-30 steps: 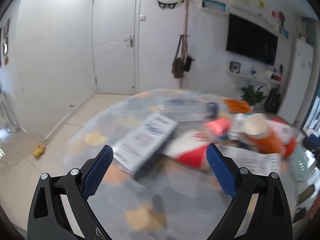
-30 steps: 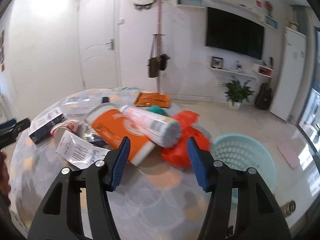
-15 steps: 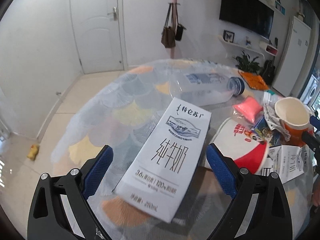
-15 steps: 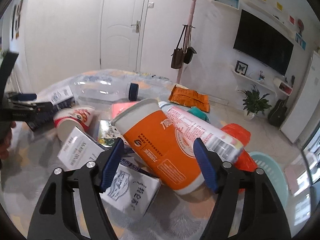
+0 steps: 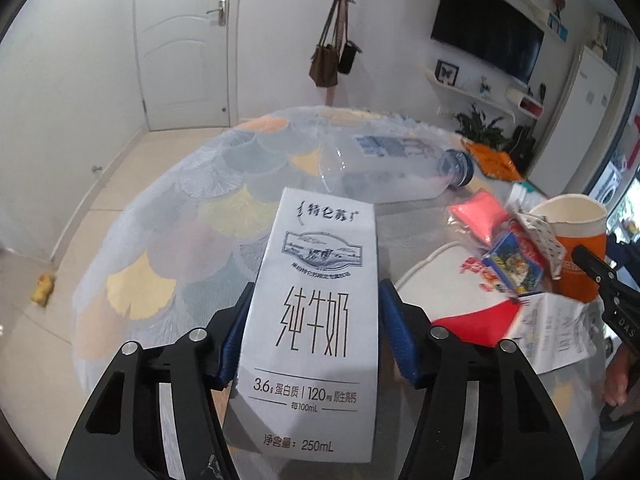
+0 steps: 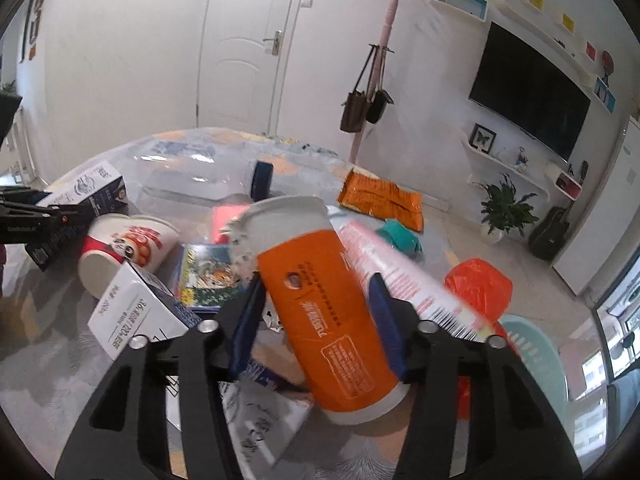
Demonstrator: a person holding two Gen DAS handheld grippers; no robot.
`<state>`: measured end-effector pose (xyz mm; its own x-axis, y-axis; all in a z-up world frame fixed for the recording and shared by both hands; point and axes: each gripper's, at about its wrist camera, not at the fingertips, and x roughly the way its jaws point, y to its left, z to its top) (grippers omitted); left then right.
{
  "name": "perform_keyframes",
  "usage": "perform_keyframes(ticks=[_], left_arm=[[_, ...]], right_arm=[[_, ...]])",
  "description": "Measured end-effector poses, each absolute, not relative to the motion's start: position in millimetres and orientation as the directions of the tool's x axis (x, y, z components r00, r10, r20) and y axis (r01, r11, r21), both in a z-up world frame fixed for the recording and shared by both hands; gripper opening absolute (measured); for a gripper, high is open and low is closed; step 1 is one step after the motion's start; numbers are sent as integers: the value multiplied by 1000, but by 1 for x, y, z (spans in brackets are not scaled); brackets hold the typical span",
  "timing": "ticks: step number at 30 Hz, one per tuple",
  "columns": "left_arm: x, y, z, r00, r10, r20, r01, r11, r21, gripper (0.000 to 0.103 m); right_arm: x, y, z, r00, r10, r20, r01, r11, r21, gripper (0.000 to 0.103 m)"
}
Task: Collect trash
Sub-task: 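Grasp the white milk carton with the left tool while the right tool grasps the orange cup, then carry both items to the blue basket and release them inside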
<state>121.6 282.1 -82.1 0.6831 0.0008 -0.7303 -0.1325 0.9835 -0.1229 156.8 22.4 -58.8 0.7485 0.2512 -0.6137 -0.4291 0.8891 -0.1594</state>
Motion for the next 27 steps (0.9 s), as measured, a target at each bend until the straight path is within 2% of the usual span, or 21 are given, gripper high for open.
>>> perform_keyframes(ticks=[4, 9, 13, 15, 19, 23, 27], left_arm=[[106, 276, -66, 723, -12, -691, -127, 981, -150, 55], [93, 261, -46, 761, -38, -647, -94, 981, -169, 55], [93, 254, -46, 762, -63, -644, -81, 978, -191, 55], [94, 251, -50, 758, -67, -649, -79, 978, -193, 55], [92, 247, -54, 754, -81, -652, -71, 977, -203, 55], [88, 239, -45, 767, -85, -636, -54, 979, -196, 55], [85, 220, -23, 801, -100, -590, -14, 983, -186, 55]], right_arm=[[152, 15, -44, 731, 323, -601, -467, 879, -95, 39], [148, -1, -31, 686, 385, -617, -484, 875, 8, 39], [157, -17, -42, 605, 435, -666, -479, 868, 132, 44], [157, -20, -47, 616, 423, -664, -466, 876, 126, 45], [166, -13, -66, 571, 396, -719, -455, 882, 125, 49], [164, -15, -67, 592, 397, -702, -438, 889, 134, 45], [149, -29, -39, 637, 439, -633, -448, 880, 159, 45]])
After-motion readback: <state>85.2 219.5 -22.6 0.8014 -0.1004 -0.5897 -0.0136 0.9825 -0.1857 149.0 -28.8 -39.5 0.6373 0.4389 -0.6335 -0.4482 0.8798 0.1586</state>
